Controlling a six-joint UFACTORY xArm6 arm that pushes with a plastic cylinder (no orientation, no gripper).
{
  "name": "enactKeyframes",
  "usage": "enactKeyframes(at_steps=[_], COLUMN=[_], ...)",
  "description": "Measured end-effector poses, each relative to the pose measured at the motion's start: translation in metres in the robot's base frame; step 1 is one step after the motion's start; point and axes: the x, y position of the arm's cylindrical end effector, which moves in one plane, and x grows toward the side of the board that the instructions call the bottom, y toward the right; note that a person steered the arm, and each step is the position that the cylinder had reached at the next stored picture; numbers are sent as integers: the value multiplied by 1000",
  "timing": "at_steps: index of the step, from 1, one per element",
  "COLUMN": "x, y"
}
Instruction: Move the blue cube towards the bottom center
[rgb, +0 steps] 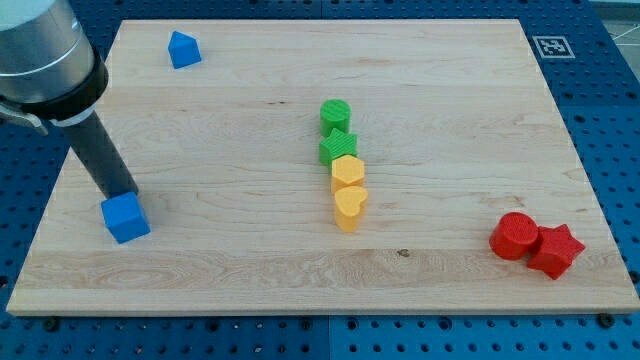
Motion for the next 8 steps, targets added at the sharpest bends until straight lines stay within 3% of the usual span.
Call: enactKeyframes(at_steps=[1,2,3,4,6,8], x=[-3,-6,-27,-30,17,43], y=[-45,-40,12,27,-14,-13])
